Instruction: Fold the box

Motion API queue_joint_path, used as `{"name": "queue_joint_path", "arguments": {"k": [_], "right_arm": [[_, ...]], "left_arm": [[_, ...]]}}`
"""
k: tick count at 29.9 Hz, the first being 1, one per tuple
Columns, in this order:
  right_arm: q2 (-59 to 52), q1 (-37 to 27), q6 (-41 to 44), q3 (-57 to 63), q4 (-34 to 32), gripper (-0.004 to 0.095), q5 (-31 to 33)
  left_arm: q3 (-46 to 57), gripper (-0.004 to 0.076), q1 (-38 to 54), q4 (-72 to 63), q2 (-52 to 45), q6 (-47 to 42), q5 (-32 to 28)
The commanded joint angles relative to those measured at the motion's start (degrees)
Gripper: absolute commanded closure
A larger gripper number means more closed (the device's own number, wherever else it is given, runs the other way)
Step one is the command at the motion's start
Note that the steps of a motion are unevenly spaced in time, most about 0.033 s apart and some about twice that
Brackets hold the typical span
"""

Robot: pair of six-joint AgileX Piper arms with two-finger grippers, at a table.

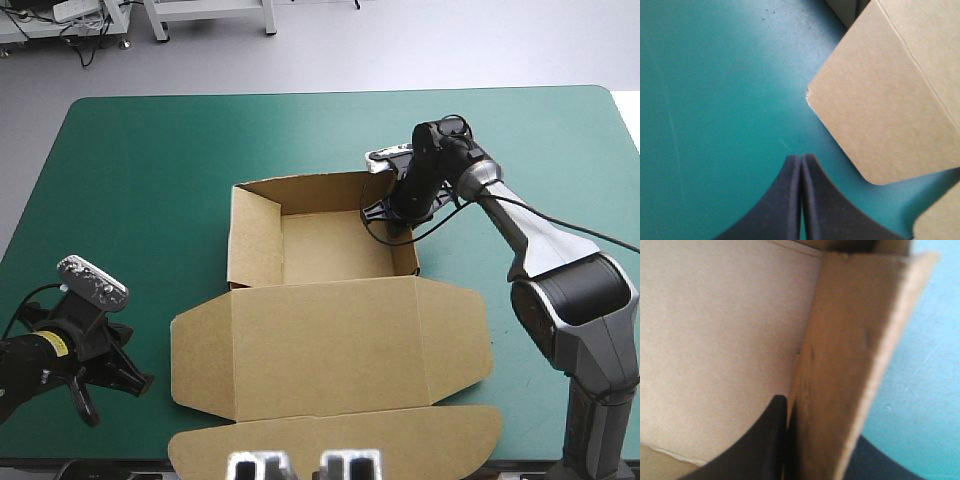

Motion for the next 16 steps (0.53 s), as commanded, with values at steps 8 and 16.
{"name": "queue_joint_path", "arguments": {"k": [8,16], "right_arm": [[-3.3,-3.6,-3.7,-8.6,-2.7,0.0927,0.6],[-3.3,-17.4,-4.9,-19.5,-5.2,0.0928,0.3]], "left_arm": [[-1.3,0.0734,-0.1,-1.1,-0.1,-0.4,2.7],[-1.3,0.0734,-0.1,-1.1,-0.1,-0.4,2.7]]}}
